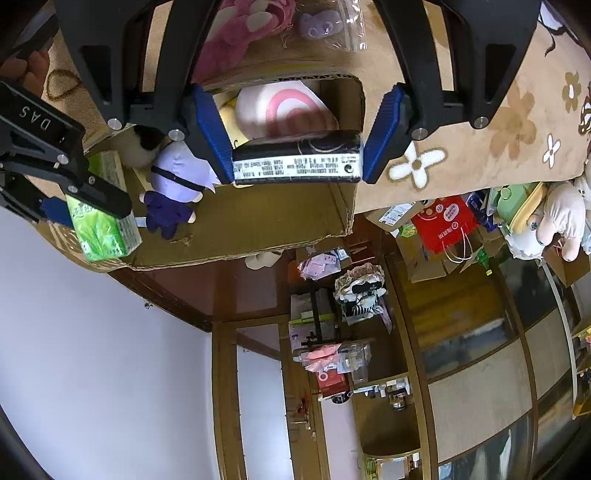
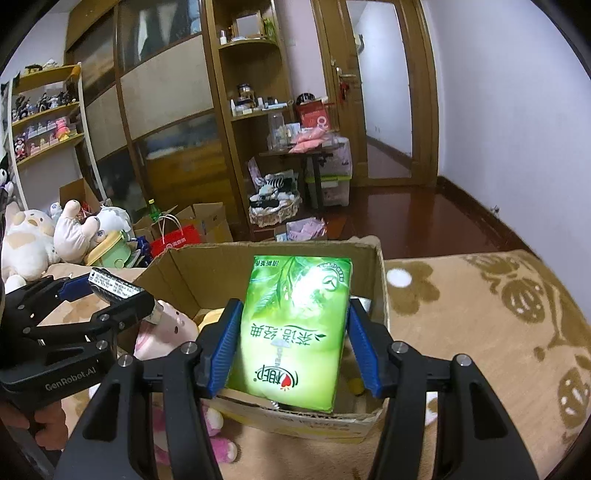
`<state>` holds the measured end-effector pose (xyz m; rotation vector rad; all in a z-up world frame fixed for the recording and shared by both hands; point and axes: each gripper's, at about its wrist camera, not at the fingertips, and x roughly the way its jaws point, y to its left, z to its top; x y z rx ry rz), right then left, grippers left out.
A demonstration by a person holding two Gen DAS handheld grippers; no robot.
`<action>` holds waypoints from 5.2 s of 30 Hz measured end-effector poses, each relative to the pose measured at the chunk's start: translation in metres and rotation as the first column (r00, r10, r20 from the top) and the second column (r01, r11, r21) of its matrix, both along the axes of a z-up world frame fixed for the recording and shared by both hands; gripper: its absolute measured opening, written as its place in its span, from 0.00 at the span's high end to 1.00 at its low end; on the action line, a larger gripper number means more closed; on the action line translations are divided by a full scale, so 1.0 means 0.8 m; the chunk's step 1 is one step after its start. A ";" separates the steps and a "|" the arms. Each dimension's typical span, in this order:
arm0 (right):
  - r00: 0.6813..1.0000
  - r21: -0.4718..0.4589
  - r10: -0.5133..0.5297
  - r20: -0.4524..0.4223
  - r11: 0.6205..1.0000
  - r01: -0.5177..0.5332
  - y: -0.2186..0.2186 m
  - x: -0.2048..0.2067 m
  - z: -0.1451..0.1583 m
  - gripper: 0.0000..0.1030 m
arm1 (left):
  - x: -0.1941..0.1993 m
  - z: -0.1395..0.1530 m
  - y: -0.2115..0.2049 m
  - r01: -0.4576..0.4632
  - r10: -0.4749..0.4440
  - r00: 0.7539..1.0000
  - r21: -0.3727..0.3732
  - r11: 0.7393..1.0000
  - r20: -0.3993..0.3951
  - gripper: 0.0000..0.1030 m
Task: Organize soft objects
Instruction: 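Lift both tissue packs and carry them over the box, then open both tools to drop the tissue packs into the box, then lower the right tool onto the pink plush bear beside the box, then close the right tool on the pink bear while the left tool grips the keychain bag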
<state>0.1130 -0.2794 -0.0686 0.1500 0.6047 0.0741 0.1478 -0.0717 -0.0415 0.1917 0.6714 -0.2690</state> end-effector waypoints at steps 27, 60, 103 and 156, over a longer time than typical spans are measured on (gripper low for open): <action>1.000 -0.005 -0.010 -0.017 1.000 0.010 -0.003 -0.012 0.000 0.16 | -0.001 0.012 0.020 -0.030 0.029 0.999 -0.034 0.999 -0.032 0.14; 1.000 -0.017 0.009 -0.019 1.000 -0.009 0.020 -0.056 0.014 0.07 | -0.043 0.038 0.048 -0.040 0.030 0.993 -0.079 0.996 -0.116 0.14; 0.955 -0.065 0.190 -0.229 0.976 -0.209 0.137 -0.043 -0.082 0.00 | 0.029 -0.100 0.111 -0.211 0.149 0.775 -0.030 0.977 -0.614 0.14; 0.949 0.064 0.145 -0.278 0.989 -0.133 0.094 -0.035 -0.100 0.01 | 0.034 -0.152 0.058 -0.149 0.095 0.751 -0.028 0.988 -0.654 0.14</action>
